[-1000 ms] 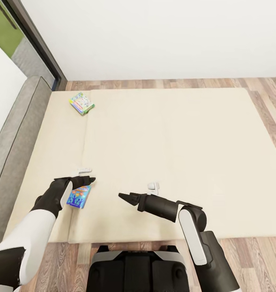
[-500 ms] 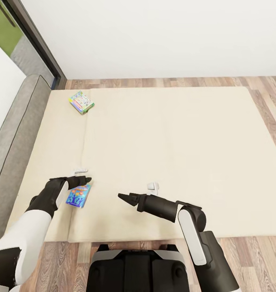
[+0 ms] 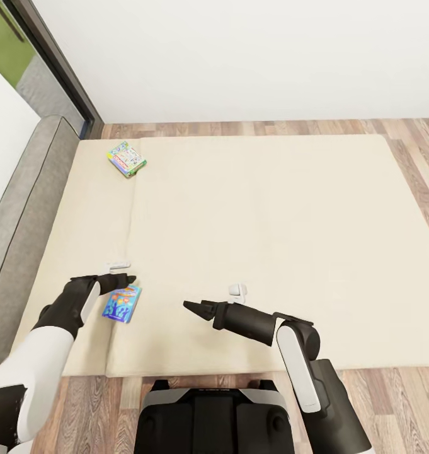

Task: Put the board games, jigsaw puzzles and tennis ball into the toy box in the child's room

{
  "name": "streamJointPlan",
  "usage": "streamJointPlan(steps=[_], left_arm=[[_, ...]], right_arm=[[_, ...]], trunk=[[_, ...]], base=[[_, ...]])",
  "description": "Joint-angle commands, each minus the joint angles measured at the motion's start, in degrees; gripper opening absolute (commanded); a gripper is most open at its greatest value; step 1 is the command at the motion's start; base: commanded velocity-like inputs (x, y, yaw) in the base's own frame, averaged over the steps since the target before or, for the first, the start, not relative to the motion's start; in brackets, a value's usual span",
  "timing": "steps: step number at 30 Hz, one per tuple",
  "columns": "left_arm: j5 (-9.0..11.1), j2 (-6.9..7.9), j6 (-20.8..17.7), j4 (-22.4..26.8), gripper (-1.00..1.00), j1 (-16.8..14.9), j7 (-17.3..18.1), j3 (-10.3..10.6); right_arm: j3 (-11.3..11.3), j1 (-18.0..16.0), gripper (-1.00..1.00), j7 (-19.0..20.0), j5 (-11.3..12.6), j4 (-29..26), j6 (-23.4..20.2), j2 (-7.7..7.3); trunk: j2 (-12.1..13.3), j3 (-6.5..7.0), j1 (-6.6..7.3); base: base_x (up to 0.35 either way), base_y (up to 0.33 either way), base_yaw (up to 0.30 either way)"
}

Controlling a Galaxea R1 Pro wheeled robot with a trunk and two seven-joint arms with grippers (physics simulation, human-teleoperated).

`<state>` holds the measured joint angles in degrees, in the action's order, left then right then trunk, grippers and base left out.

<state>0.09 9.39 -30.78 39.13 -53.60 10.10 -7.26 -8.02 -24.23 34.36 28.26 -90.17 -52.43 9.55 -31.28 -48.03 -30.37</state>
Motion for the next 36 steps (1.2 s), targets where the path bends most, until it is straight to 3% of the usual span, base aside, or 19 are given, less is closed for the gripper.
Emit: streamJointPlan(steps=[1,11,15,21,36], left_arm=[[0.00,0.06,-0.35,0.07,1.00,-0.01,0.25,-0.17],[-0.06,0.32,-0.11,0.05,1.00,-0.01,-2.41,-0.07],[0.02,0.35,1.87,-0.12,1.00,-0.01,-3.26,0.08],[0.08,0.36,3.93,-2.56,1.00,-0.01,-3.58,-0.11],[0.00,0.36,4.32,-3.85,1.00,-0.01,-3.59,-0.17]], right_arm=[[0.05,-0.03,1.00,0.13,-0.04,-0.02,-0.31,0.03],[0.16,-0.03,1.00,0.10,-0.20,-0.01,0.27,0.11],[0.12,-0.03,1.00,0.05,-0.18,-0.01,2.35,0.10],[0.18,-0.03,1.00,0.16,-0.21,-0.01,3.79,0.04],[0.07,-0.03,1.00,0.53,-0.05,-0.09,3.53,0.04]], trunk=[[-0.06,-0.05,-0.02],[-0.06,-0.05,-0.02],[-0.06,-0.05,-0.02],[-0.06,-0.31,-0.02],[-0.06,-1.60,-0.02]], base=[[0.000,0.000,0.000],[0.000,0.000,0.000],[0.000,0.000,0.000],[0.000,0.000,0.000],[0.000,0.000,0.000]])
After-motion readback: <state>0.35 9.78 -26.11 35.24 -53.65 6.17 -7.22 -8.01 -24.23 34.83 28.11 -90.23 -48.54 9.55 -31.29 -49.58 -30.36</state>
